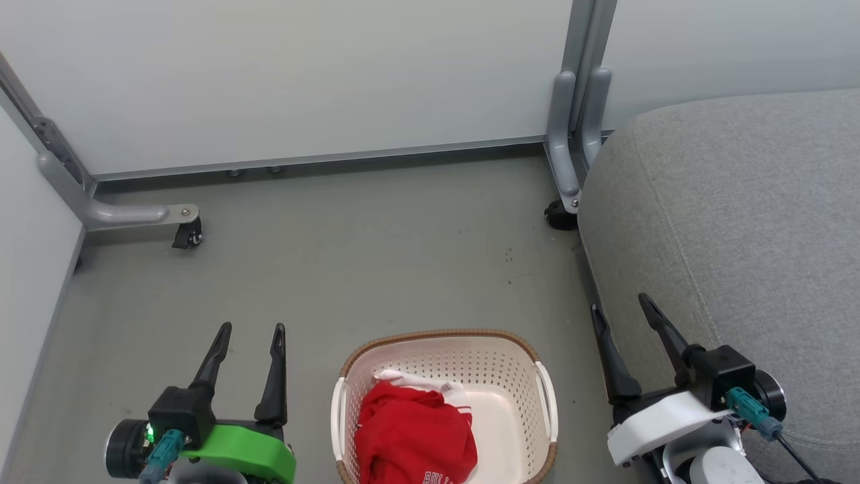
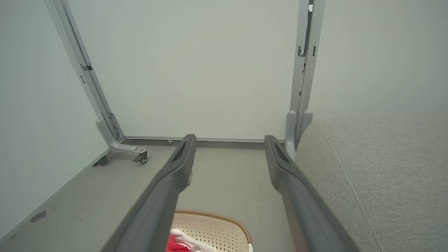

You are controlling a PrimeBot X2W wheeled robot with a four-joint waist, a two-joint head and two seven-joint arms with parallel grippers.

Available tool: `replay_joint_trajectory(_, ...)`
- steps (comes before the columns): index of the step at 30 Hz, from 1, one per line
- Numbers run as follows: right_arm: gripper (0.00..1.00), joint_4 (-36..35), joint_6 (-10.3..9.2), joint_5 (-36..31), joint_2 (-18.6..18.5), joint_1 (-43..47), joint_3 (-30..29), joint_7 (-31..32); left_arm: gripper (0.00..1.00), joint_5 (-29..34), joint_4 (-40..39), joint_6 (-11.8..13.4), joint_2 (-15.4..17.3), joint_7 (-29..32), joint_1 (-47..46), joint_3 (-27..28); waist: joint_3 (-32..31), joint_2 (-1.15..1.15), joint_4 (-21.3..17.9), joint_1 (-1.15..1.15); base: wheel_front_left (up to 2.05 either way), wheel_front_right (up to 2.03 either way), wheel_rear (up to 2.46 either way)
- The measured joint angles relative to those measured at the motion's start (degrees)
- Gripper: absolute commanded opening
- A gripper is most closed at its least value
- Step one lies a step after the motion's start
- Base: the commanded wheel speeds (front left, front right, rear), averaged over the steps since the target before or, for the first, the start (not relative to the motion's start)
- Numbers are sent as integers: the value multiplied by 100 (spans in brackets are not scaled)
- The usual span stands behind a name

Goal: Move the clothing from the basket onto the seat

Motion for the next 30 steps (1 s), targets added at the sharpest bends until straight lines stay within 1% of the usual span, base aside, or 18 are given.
replay_joint_trajectory(12, 100, -1, 0, 36, 0, 5, -11, -9, 100, 3, 34, 0, -36, 0, 1, 66, 32, 0, -3, 0, 0, 0, 0)
replay_joint_trajectory(17, 100, -71, 0, 35, 0, -40, 4, -10, 100, 18, 29, 0, -58, 0, -73, 45, 157, 0, -20, 0, 0, 0, 0)
replay_joint_trajectory(23, 100, -194, 0, 14, -2, -318, 44, -25, 100, 68, 276, 0, -88, -1, -556, -355, 521, 0, -30, 0, 0, 0, 0)
replay_joint_trajectory(30, 100, -386, 0, -41, -2, -825, 172, -41, 100, 129, 913, 0, -101, -1, -1241, -1011, 1151, 0, -67, 0, 0, 0, 0)
